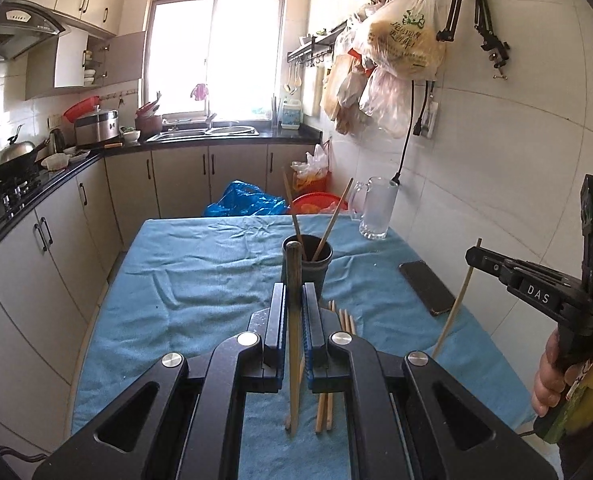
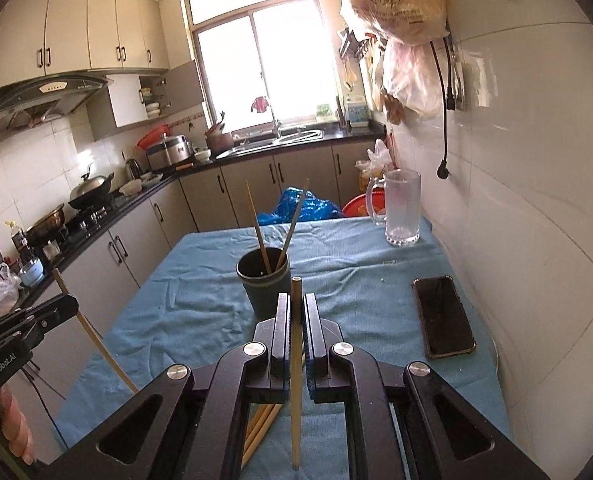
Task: Organize utensils
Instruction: 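Lift both held chopsticks and carry them over the black holder cup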
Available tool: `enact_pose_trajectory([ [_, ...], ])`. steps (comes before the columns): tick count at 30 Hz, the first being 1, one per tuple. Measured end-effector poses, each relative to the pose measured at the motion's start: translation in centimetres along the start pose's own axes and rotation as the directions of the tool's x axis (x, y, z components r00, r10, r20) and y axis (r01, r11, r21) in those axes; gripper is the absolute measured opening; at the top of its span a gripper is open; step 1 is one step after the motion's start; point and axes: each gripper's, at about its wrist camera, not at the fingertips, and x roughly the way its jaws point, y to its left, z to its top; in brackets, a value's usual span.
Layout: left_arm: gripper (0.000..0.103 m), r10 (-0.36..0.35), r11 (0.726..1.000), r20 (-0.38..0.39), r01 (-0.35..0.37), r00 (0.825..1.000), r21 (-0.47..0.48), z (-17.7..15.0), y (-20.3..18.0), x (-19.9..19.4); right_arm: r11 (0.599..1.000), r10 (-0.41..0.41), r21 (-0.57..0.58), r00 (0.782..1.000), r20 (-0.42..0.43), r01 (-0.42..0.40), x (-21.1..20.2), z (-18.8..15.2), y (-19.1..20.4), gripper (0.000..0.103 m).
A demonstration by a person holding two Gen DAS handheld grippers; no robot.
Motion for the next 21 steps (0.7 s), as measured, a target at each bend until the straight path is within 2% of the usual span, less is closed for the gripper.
enact_pose_trajectory([
  [7,0.007,-0.006,1.000,0.031,0.006,0.999,0.002,2.8,-0.2,0.6,1.000,0.007,0.004,1.000,0.030,-0.007,0.4,2.1,-0.2,0.006],
  [16,0.007,-0.001,0.999,0.108,0.006,0.994,-0.046,11.5,0.2,3.9,0.999,0.038,0.017,0.990,0.138,-0.041,2.3,9.2,0.6,0.006],
  [21,0.007,-0.002,0.996,0.120,0.012,0.993,-0.086,15.9,0.4,7.6,0.997,0.057,0.048,0.978,0.199,-0.068,4.7,12.9,1.4,0.006],
])
